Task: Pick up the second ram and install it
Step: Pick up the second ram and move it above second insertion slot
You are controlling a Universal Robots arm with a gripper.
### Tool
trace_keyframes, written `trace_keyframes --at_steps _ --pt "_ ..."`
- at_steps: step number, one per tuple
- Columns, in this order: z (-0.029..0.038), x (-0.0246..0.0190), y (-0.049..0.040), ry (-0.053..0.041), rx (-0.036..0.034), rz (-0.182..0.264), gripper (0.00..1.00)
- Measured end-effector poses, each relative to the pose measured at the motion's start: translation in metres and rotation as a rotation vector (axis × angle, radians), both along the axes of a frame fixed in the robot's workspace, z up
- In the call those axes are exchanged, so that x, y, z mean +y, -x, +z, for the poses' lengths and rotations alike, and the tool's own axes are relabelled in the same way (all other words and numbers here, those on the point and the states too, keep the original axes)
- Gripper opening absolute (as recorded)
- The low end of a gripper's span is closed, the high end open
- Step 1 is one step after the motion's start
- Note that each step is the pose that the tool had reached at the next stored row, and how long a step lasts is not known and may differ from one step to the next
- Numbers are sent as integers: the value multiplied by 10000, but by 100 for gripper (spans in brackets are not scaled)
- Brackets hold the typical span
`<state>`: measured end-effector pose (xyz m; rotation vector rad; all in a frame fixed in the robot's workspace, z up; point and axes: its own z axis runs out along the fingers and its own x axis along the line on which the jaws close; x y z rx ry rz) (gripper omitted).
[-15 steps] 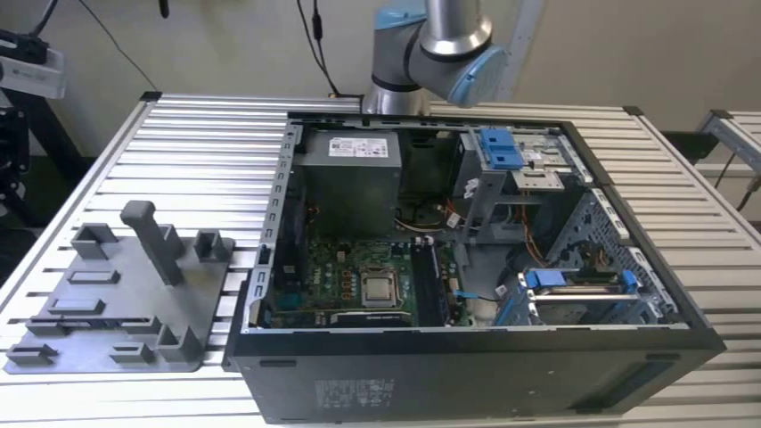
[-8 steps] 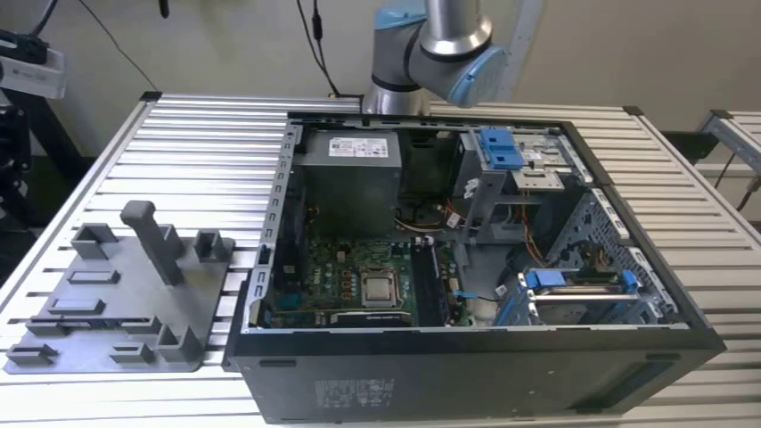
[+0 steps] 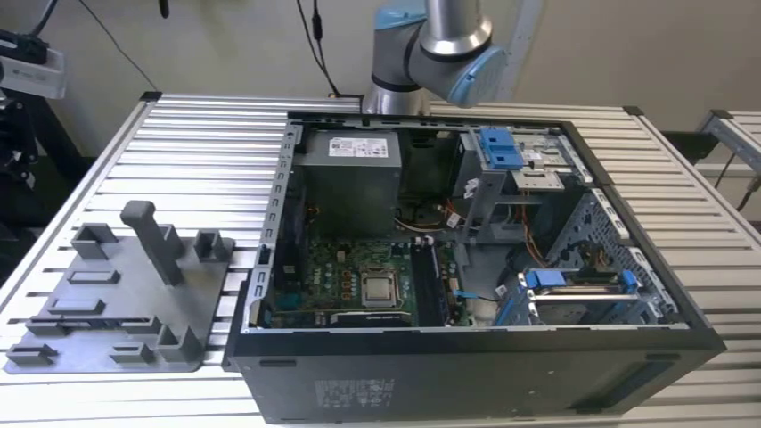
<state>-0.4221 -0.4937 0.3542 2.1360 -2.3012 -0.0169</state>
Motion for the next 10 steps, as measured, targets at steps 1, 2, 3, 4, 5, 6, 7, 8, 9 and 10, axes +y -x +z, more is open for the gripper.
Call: trace_keyframes --at_steps 1,2,3,4,5,6,7,8,9,10 --pt "0 0 0 0 0 2 42" --pt "-1 0 0 0 1 2 42" --pt "-5 0 0 0 0 2 42" --pt "-11 0 0 -1 -1 2 42" --pt "-16 0 0 -1 -1 2 42" --pt "-21 0 0 0 0 2 42" --pt "-29 0 0 -1 0 2 42" --pt "-38 0 0 -1 -1 2 42" --pt "-50 0 0 -1 -1 2 42" --pt "-63 0 0 -1 0 8 42"
